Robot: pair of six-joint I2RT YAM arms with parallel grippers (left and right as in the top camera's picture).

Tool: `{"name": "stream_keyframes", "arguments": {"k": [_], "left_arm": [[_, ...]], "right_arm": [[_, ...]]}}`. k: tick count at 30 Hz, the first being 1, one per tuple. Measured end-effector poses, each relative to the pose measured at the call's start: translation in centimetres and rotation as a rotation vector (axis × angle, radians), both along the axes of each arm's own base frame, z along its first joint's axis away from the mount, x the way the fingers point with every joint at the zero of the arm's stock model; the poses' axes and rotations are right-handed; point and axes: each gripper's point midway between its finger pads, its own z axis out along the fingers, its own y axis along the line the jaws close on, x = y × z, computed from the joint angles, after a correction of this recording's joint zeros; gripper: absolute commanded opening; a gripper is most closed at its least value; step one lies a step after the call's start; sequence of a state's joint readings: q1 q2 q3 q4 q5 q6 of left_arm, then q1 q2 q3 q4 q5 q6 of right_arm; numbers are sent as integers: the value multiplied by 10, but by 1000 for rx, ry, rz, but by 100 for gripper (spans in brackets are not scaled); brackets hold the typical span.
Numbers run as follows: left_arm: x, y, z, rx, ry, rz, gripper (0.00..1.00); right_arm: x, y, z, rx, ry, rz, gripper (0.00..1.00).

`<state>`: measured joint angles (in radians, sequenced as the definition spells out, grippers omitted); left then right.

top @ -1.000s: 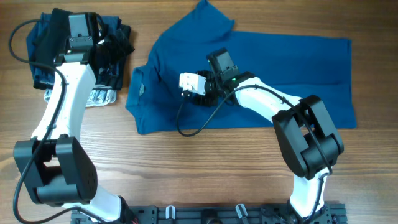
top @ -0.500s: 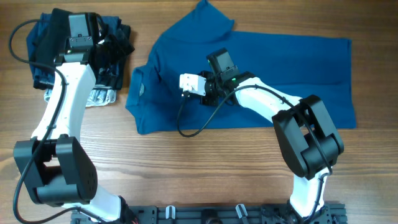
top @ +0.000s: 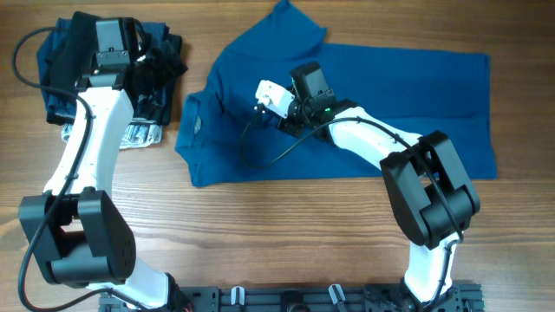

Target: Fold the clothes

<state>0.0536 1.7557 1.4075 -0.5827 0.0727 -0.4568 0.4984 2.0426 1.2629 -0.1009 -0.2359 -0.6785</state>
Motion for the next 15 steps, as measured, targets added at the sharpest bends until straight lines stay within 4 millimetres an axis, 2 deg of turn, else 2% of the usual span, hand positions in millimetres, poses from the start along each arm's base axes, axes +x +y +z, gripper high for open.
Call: {"name": "stream_keyframes", "arguments": {"k": [4, 5, 6, 7, 11, 13, 15], "left_arm": [[0, 0, 0, 0, 0, 0, 100], [0, 0, 0, 0, 0, 0, 100], [0, 0, 0, 0, 0, 0, 100], [0, 0, 0, 0, 0, 0, 100], [0, 0, 0, 0, 0, 0, 100], [0, 0, 0, 0, 0, 0, 100], [0, 0, 0, 0, 0, 0, 100]], "right_arm": [[7, -12, -4, -24, 14, -112, 4], [7, -15, -5, -31, 21, -136, 13], [8, -18, -6, -36, 26, -158, 18], [8, -19, -7, -34, 33, -178, 29], [11, -24, -10, -24, 57, -257, 32], [21, -30, -7, -7, 37, -346, 39], [39, -40, 4, 19, -25, -478, 41]]}}
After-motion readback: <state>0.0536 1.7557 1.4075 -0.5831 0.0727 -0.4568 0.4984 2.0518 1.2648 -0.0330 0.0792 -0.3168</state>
